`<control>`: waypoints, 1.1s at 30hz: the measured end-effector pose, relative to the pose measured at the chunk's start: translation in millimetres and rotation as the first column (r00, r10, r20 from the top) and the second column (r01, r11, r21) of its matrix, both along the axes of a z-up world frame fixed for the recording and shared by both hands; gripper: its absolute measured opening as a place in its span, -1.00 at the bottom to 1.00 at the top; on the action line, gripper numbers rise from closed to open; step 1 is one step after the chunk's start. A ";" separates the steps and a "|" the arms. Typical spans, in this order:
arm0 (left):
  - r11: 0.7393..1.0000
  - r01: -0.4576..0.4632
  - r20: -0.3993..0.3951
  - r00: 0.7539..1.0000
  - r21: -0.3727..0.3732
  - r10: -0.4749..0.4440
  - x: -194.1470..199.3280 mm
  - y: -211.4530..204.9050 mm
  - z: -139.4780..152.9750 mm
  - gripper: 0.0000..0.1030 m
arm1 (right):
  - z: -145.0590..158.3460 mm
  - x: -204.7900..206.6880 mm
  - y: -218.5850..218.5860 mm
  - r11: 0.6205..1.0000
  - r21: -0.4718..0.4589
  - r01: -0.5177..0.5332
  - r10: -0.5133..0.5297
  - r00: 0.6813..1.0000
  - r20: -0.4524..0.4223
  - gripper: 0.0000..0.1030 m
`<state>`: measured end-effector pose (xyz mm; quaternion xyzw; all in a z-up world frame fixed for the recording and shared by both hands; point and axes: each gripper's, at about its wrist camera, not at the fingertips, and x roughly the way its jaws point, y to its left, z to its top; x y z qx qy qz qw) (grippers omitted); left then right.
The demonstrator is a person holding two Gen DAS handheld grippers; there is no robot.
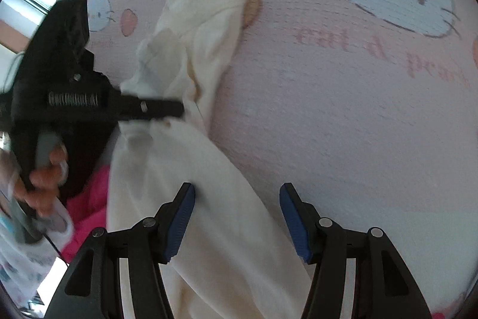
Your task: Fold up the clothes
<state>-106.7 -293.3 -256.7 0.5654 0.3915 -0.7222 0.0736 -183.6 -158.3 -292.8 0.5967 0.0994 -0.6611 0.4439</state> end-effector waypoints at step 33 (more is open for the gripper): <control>0.999 0.042 0.089 0.995 0.001 -0.042 15.7 -14.3 29.9 0.28 | 10.8 91.3 -23.7 0.975 0.048 -0.218 0.218 0.976 0.009 -0.74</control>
